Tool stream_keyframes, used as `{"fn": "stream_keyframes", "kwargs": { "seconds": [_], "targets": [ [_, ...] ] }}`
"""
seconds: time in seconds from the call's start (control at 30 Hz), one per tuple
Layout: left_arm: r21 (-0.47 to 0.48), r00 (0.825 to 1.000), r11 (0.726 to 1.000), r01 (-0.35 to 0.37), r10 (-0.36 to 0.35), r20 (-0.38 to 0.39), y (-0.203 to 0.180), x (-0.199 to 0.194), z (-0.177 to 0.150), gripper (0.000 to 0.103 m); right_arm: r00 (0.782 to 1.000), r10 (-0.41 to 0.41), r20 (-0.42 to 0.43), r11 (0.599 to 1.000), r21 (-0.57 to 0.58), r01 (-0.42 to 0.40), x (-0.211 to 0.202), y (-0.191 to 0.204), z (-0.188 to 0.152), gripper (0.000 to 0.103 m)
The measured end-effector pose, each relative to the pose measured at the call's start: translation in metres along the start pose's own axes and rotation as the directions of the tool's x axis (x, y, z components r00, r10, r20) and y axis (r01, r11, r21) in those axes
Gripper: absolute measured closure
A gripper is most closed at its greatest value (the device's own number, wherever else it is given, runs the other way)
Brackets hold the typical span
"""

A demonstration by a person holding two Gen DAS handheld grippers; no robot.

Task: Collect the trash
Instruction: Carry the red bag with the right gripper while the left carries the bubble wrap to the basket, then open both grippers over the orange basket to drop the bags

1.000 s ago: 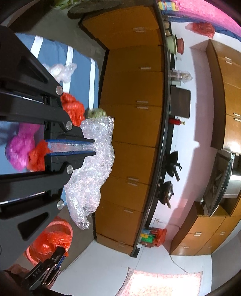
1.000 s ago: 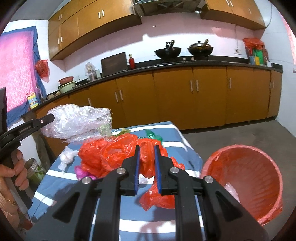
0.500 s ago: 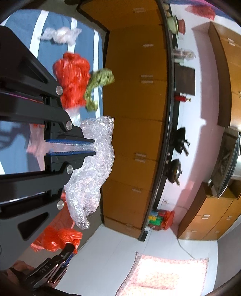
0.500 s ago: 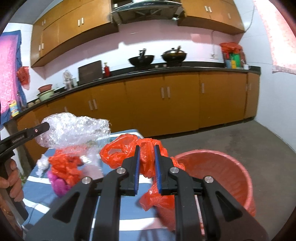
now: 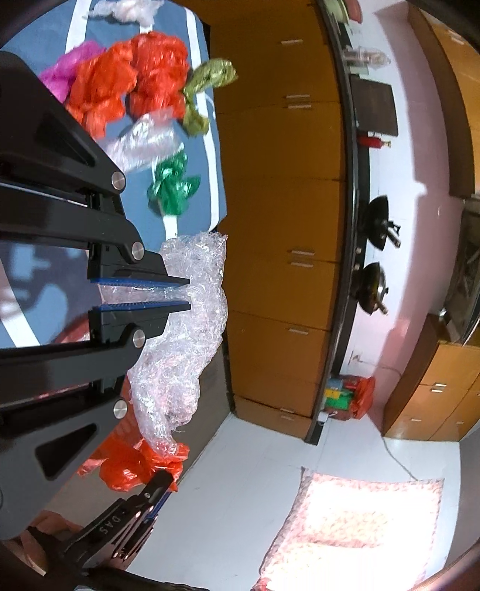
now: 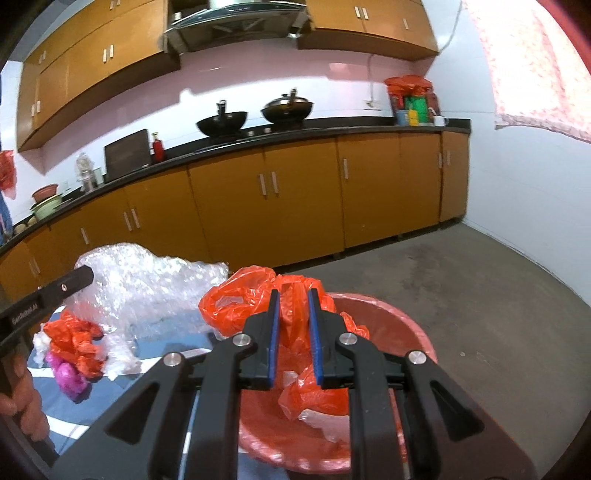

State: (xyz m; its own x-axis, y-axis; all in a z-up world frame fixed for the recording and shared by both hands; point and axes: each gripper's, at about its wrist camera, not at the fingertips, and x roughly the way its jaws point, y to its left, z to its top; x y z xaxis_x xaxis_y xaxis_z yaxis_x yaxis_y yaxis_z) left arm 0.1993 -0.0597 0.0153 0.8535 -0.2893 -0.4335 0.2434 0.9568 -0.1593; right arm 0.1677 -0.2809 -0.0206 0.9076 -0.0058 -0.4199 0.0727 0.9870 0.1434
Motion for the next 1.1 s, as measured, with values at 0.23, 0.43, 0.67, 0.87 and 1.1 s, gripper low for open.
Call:
{"fn": "stream_keyframes", "kwargs": {
  "seconds": [0.23, 0.43, 0.67, 0.87, 1.1],
  "targets": [
    [-0.005, 0.999, 1.0, 0.011, -0.011, -0.036, -0.022, 0.025, -0.005, 0.096, 0.999, -0.041, -0.004, 0.998, 0.039, 0.041, 0.007, -0.021, -0.002, 0.088],
    [0.003, 0.998, 1.0, 0.011, -0.011, -0.066, -0.037, 0.042, -0.013, 0.096, 0.998, -0.06, -0.001, 0.997, 0.058, 0.06, 0.015, -0.03, -0.001, 0.088],
    [0.022, 0.995, 1.0, 0.018, -0.016, -0.1, -0.052, 0.061, -0.021, 0.096, 0.996, -0.09, 0.003, 0.992, 0.088, 0.089, 0.022, -0.046, -0.001, 0.088],
    [0.049, 0.993, 0.998, 0.03, -0.024, -0.118, -0.066, 0.073, -0.028, 0.096, 0.996, -0.086, -0.011, 0.993, 0.077, 0.087, 0.029, -0.046, -0.004, 0.088],
    [0.068, 0.989, 0.996, 0.052, -0.042, -0.141, -0.074, 0.082, -0.033, 0.096, 0.998, -0.067, -0.01, 0.993, 0.098, 0.067, 0.034, -0.053, 0.0, 0.088]
  ]
}}
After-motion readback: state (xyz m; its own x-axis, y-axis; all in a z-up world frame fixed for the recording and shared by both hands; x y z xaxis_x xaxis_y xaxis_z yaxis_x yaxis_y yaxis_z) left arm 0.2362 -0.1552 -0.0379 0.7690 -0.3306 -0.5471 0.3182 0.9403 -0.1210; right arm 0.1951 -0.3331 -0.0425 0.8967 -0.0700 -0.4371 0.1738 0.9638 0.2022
